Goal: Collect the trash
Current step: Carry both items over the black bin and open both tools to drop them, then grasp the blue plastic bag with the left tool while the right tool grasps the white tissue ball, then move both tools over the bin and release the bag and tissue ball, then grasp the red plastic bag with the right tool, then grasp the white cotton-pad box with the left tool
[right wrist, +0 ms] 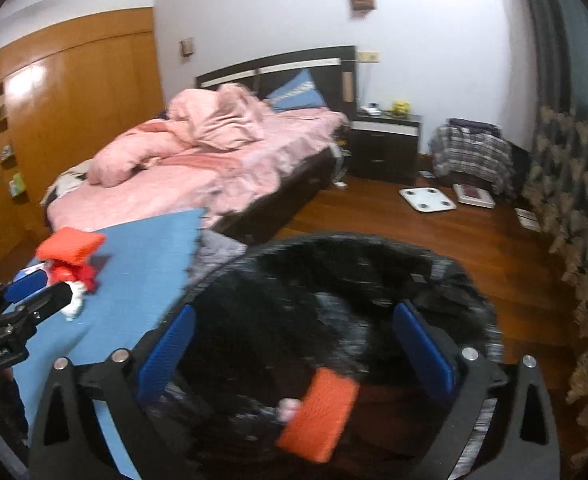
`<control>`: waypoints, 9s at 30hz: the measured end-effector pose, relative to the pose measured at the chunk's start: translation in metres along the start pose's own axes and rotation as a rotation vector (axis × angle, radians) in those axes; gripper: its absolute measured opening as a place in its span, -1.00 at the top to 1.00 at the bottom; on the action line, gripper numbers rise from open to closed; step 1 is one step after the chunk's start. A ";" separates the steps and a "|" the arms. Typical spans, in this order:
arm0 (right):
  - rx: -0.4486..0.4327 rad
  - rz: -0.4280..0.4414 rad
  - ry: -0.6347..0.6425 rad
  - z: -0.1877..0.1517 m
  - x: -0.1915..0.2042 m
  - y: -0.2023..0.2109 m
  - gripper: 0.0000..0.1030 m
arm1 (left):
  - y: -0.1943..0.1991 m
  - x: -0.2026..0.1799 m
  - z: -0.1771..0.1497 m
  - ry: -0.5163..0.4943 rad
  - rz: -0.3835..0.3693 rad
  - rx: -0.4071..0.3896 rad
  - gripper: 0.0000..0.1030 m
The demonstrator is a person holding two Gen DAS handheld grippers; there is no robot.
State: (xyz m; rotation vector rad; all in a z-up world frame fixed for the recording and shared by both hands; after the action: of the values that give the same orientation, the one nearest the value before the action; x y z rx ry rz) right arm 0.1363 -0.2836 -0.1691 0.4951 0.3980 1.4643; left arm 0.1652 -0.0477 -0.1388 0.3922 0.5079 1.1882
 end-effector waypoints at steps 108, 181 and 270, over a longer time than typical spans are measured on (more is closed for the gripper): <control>0.109 0.376 0.178 0.003 0.216 -0.070 0.44 | 0.033 0.158 -0.022 0.214 0.218 0.025 0.51; 0.007 0.177 0.113 0.037 0.158 -0.058 -0.88 | 0.026 0.146 -0.001 0.159 0.256 -0.019 -0.74; 0.194 0.406 0.272 0.013 0.307 -0.172 0.34 | -0.034 0.323 -0.016 0.467 0.551 0.156 -0.74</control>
State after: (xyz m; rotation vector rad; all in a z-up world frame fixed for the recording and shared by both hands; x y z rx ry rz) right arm 0.3095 0.0142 -0.2388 0.5539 0.6895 1.9059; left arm 0.2745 0.2466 -0.2246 0.4005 0.9387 1.7964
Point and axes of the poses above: each gripper's, at about its wrist camera, not at the fingertips, and y roughly against the way its jaws point, x to its left, z to its top, the point moved 5 cm from there along -y, roughly the way its jaws point, and after that the axes turned 7 degrees about y, right-handed, at the moved point
